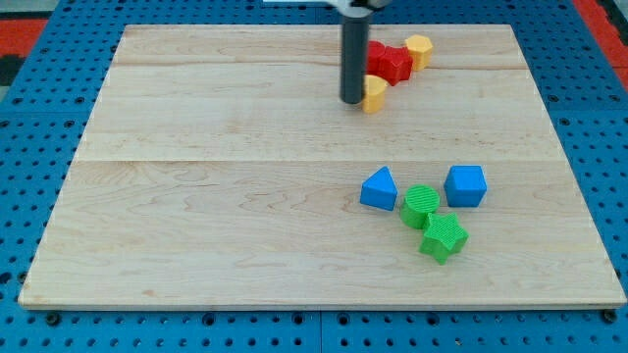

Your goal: Push the yellow heart into the red blocks

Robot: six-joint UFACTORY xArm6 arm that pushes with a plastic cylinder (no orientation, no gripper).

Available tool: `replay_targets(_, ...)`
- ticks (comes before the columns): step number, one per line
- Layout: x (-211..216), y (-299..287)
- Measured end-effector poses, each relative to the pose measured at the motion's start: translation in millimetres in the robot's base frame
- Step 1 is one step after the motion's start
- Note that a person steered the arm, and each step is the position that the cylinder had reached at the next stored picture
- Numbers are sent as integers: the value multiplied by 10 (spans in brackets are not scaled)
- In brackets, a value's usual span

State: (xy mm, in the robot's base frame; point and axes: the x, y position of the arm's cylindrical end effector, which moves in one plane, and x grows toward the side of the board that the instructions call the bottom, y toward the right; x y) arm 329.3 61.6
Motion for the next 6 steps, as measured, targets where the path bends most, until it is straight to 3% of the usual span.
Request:
replay_targets(1,-47,-35)
replay_targets(2,337,174)
replay_targets(3,351,399)
replay_targets(5,-40,530)
replay_targets(6,279,718)
